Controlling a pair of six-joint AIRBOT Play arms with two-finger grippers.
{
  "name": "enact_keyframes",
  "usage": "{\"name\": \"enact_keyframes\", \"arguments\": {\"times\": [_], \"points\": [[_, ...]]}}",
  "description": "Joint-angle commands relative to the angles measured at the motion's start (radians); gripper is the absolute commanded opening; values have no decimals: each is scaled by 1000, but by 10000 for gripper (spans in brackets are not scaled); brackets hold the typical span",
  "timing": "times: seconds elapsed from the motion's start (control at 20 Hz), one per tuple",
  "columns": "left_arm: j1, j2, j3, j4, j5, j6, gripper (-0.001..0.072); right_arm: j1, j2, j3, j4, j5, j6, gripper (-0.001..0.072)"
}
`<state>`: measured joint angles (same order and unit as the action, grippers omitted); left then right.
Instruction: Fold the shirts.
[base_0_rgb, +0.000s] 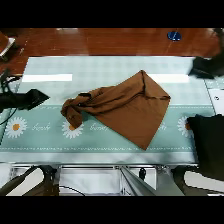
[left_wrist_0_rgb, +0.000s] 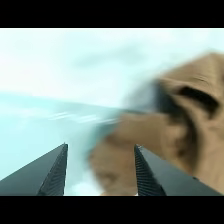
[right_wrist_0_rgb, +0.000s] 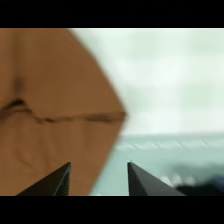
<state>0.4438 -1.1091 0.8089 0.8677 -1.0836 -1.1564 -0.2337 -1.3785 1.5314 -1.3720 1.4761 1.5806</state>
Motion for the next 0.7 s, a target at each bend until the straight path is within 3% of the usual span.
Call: {"name": "enact_keyframes", "arguments": {"times": [0.0, 0.1, 0.15, 0.35, 0.65], "points": [[109, -14, -69, 11, -91, 92, 509, -194, 231, -420, 111, -133, -34, 409], [68, -33, -146, -29, -93, 233, 509, -234, 343, -706, 242, -221, -129, 409], [45, -56, -158, -26, -108, 259, 509, -237, 380, -816, 282, -242, -161, 409], [-54, -155, -157, -64, -53, 259, 509, -237, 426, -1041, 394, -268, -248, 409], [-195, -248, -157, -143, 113, 259, 508, -232, 426, -1081, 406, -215, -255, 409]]}}
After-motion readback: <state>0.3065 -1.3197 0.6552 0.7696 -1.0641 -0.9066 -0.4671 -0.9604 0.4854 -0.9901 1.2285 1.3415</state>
